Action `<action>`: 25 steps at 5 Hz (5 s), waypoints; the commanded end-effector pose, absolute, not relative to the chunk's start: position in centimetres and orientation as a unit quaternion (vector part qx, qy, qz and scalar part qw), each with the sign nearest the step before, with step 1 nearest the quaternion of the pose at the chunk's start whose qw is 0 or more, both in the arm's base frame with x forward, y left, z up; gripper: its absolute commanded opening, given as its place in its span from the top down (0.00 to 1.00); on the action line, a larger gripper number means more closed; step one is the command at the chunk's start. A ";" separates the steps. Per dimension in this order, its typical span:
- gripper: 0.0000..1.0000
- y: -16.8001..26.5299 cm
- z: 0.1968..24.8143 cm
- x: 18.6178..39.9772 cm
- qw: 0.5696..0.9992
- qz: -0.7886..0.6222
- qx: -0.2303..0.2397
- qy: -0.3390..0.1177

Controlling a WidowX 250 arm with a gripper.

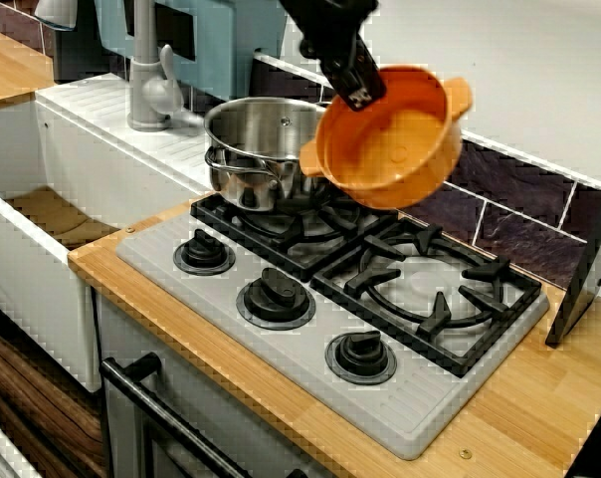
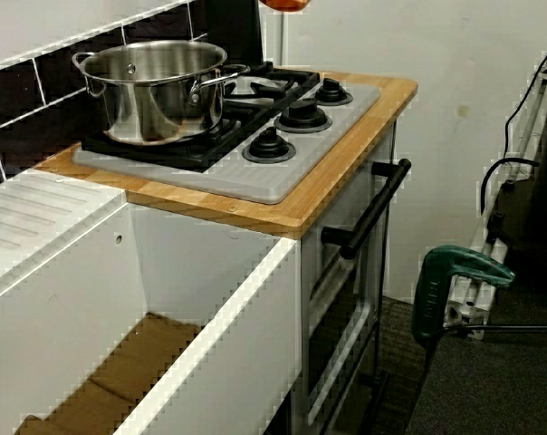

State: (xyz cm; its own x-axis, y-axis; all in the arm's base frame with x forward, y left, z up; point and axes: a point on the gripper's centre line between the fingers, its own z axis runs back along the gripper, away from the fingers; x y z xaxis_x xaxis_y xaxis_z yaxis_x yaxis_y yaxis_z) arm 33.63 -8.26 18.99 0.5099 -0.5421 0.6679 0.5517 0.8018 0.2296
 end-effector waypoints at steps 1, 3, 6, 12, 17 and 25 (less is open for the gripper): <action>1.00 -5.2 19.4 32.6 0.873 -0.313 0.012 -0.373; 1.00 -3.2 19.8 32.1 0.918 -0.272 0.050 -0.285; 1.00 -4.7 21.5 32.8 0.976 -0.147 0.066 -0.149; 1.00 -12.1 14.2 37.7 0.994 -0.101 0.011 -0.050; 1.00 -8.7 14.9 37.6 0.883 -0.450 0.050 -0.121; 0.00 -12.2 11.9 40.7 0.848 -0.517 0.033 -0.116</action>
